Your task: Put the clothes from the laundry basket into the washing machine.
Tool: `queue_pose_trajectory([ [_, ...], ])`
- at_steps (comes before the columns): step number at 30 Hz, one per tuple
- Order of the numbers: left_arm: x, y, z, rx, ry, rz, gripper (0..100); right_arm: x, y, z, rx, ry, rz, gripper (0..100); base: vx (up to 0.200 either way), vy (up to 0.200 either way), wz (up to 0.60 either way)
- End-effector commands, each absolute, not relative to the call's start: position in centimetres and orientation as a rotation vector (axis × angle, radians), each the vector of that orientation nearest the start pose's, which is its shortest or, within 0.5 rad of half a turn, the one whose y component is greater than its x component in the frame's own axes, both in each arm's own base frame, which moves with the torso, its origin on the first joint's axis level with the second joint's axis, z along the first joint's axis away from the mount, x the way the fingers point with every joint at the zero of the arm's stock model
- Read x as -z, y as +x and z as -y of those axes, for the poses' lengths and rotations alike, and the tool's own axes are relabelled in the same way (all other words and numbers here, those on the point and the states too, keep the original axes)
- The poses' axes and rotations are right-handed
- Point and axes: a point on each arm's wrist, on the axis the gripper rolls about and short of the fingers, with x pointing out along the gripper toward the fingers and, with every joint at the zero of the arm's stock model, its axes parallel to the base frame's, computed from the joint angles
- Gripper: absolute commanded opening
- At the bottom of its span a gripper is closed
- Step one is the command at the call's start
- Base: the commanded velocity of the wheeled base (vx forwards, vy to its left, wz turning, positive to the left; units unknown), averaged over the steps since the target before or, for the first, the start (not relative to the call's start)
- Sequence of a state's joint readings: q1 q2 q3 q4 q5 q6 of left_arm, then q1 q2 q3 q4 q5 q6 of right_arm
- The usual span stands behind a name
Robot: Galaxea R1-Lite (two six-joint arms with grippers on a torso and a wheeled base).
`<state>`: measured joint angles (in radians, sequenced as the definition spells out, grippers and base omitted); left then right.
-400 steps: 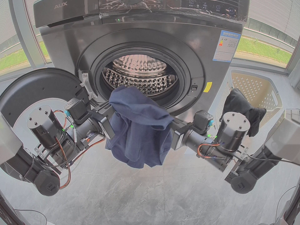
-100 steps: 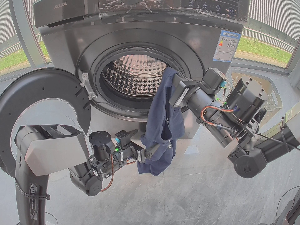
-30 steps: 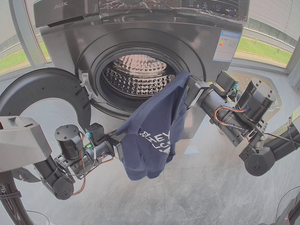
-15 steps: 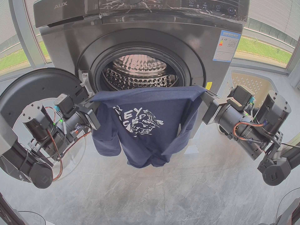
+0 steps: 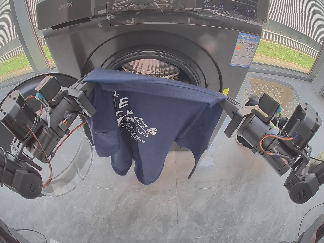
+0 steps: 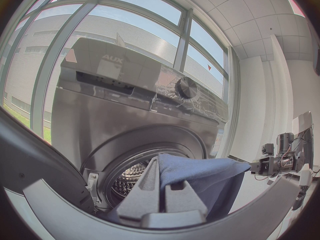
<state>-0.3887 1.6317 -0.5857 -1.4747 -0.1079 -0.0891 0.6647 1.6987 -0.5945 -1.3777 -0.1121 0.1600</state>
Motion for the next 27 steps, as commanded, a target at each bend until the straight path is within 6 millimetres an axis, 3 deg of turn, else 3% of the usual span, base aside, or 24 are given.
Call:
queue_pose_trajectory([
  [1, -24.0, 23.2, 10.1, 0.521, -0.155, 0.445, 0, -21.1, 22.4, -17.2, -0.571, 0.273, 0.242, 0, 0.0, 0.0, 0.0],
  [6, -22.9, 22.7, 10.8, 0.552, -0.15, 0.402, 0, -21.4, 22.4, -17.3, -0.57, 0.279, 0.256, 0, 0.0, 0.0, 0.0],
  [15, -20.0, 22.2, 14.2, 0.679, -0.139, 0.28, 0, -20.2, 22.4, -17.3, -0.569, 0.262, 0.209, 0, 0.0, 0.0, 0.0],
  [16, -19.9, 22.6, 14.5, 0.685, -0.137, 0.274, 0, -19.8, 22.5, -17.3, -0.569, 0.253, 0.186, 100, 0.0, 0.0, 0.0],
  [19, -19.9, 24.1, 15.5, 0.688, -0.133, 0.261, 0, -16.7, 22.5, -17.4, -0.562, 0.195, 0.057, 100, 0.0, 0.0, 0.0],
  [20, -19.7, 24.3, 15.7, 0.691, -0.131, 0.255, 0, -16.7, 22.5, -17.4, -0.562, 0.195, 0.057, 100, 0.0, 0.0, 0.0],
  [21, -19.6, 24.3, 15.8, 0.696, -0.133, 0.254, 0, -14.4, 22.1, -17.6, -0.571, 0.15, -0.03, 100, 0.0, 0.0, 0.0],
  [27, -21.0, 25.4, 16.7, 0.676, -0.16, 0.314, 0, -9.0, 19.3, -17.8, -0.656, 0.024, -0.249, 100, 0.0, 0.0, 0.0],
])
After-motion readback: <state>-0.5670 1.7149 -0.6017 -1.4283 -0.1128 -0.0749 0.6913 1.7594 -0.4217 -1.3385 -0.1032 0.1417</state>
